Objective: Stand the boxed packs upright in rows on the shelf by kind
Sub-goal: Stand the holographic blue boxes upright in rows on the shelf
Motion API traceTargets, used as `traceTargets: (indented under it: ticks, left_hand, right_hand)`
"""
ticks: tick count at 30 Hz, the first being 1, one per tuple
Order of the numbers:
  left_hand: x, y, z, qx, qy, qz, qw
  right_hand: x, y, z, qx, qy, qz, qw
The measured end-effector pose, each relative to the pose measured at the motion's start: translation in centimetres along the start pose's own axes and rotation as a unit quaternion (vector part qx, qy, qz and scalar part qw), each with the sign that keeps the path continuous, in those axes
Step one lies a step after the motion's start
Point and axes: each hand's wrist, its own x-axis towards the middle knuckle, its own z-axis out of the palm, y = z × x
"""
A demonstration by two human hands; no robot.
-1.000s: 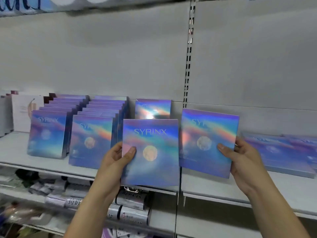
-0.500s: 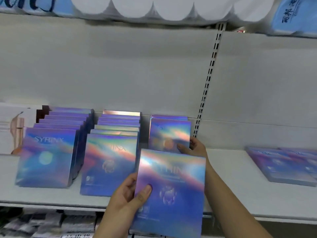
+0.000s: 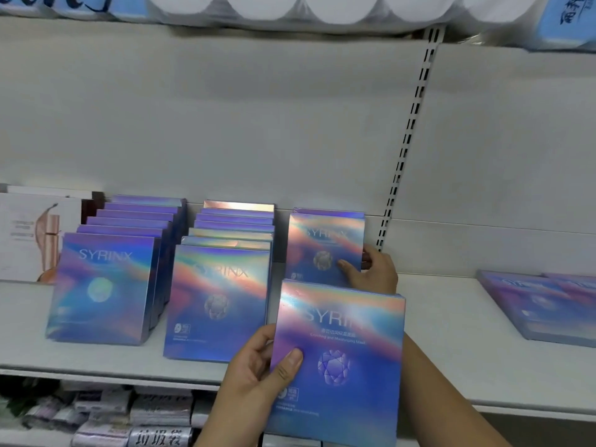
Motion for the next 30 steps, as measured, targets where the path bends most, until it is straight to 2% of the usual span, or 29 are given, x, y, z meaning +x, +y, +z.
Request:
traceTargets:
  ticks: [7, 14, 16, 20, 22, 24, 26, 30]
  left_hand:
    - [-0.3, -0.2, 0.0, -0.002, 0.02, -0.001, 1.0]
    - [-0.4, 0.0, 0.5, -0.015, 0.035, 0.003, 0.999]
    - [-0.2, 0.1, 0.8, -0.006, 0.04, 0.014, 0.999]
    - [0.5, 0.2, 1.2, -0.01, 0.053, 0.022, 0.998]
    - [0.9, 0.2, 1.6, -0.011, 0.048, 0.028, 0.998]
    - [1.3, 0.3, 2.1, -0.015, 0.044, 0.037, 0.998]
    - [1.6, 0.4, 2.9, -0.013, 0.046, 0.043, 0.998]
    - [2.0, 0.4, 4.4, 0.02, 0.053, 0.054, 0.997]
  right_hand:
    - [0.2, -0.1, -1.2, -0.007, -0.011, 0.012, 1.0]
    - [0.3, -1.2, -2.8, 0.045, -0.048, 0.058, 0.996]
    - [0.0, -2.0, -3.6, 0.073, -0.072, 0.096, 0.99]
    - [-2.3, -3.4, -6.8, 0.154, -0.028, 0.138, 0.978]
    - [-4.7, -4.0, -8.9, 0.24, -0.088, 0.165, 0.953]
    - [-7.2, -4.5, -10.8, 0.302, -0.202, 0.196, 0.911]
    - [-8.8, -4.4, -11.7, 0.328, -0.266, 0.17, 0.89]
    - [-8.9, -3.6, -12.3, 0.343, -0.229, 0.151, 0.898]
